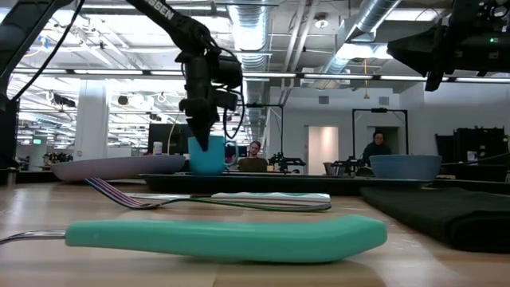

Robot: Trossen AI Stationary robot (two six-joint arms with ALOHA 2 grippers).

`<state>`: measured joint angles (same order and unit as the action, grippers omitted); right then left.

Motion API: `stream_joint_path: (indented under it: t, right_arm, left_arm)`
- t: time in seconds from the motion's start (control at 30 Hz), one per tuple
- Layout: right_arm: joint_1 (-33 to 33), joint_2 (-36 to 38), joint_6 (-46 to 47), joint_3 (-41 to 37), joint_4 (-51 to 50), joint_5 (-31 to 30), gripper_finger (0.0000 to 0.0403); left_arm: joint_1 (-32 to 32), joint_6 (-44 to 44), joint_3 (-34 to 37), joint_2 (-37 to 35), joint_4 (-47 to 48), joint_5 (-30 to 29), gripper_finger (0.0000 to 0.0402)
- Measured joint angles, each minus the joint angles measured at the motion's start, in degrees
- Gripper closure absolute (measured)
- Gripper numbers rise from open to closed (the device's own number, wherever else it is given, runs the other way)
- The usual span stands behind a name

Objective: Set up tray
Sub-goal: Put the blue mug on the black tray

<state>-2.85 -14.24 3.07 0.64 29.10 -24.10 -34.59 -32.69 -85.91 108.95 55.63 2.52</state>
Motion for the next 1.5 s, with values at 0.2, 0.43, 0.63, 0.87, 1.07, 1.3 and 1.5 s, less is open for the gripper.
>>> stream_joint_path:
  t: [0.2,0.43,0.63,0.87,1.07,1.3,1.5]
  right_arm:
    - [0.0,0.0,0.0,0.0,0.0,0.0,0.0335]
    - [0.0,0.0,0.0,0.0,0.0,0.0,0.0335]
    - [0.0,0.0,0.0,0.0,0.0,0.0,0.0335]
    - [0.0,0.0,0.0,0.0,0.0,0.0,0.0335]
    - [0.0,0.0,0.0,0.0,0.0,0.0,0.0335]
    - [0.0,0.0,0.0,0.0,0.0,0.0,0.0335]
    - [0.0,0.0,0.0,0.0,-0.2,0.0,0.0335]
  left_arm:
    - [0.0,-0.5,0.7,0.0,-1.2,-0.3,0.0402]
    - [-1.0,-0.9,0.7,0.0,-1.2,-0.7,0.0402]
    - [-0.9,-1.6,0.7,0.0,-1.7,-0.6,0.0402]
    - [-0.9,-2.0,0.7,0.0,-2.6,-0.6,0.0402]
    - [-1.1,-2.0,0.7,0.0,-2.6,-0.6,0.0402]
    - [-1.0,-2.0,0.7,1.5,-2.2,-0.8,0.0402]
    - [-0.8,-2.0,0.5,2.1,-3.3,-1.3,0.0401]
